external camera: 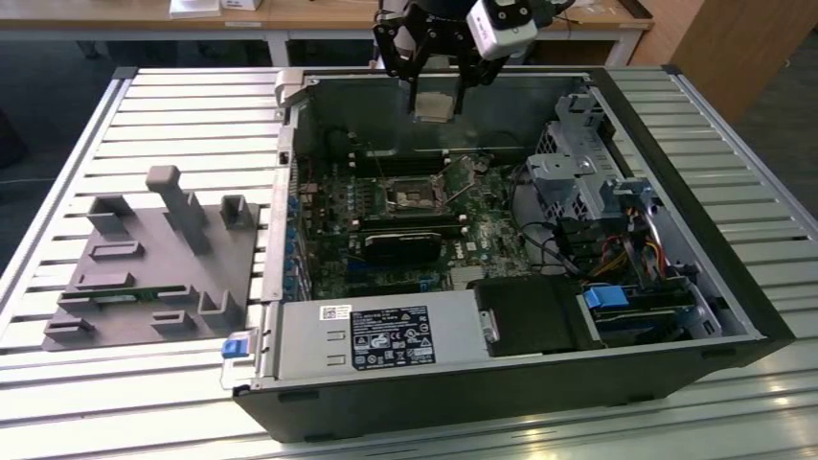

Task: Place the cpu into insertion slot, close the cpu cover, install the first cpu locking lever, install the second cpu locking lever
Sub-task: 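Place the cpu into insertion slot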

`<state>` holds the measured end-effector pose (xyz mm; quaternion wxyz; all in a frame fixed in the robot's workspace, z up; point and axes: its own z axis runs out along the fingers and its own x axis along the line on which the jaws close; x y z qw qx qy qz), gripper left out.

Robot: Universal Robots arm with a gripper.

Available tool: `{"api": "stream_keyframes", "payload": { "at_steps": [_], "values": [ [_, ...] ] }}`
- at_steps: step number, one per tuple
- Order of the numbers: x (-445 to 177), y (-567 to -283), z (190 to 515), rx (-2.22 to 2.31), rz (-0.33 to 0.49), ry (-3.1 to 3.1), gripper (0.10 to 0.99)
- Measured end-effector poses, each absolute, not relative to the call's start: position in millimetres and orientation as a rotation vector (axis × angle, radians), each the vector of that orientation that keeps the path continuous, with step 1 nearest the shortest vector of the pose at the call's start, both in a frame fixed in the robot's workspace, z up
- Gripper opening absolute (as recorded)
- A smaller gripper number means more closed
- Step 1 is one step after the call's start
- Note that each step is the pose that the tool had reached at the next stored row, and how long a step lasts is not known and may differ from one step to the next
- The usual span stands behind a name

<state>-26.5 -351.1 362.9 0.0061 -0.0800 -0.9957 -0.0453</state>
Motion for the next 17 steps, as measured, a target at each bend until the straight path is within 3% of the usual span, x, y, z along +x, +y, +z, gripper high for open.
{"api": "stream_keyframes", "payload": {
  "at_steps": [17],
  "values": [
    [-26.5,-351.1,362.6,-0.269,-0.142,-3.115,0.537]
  ]
}}
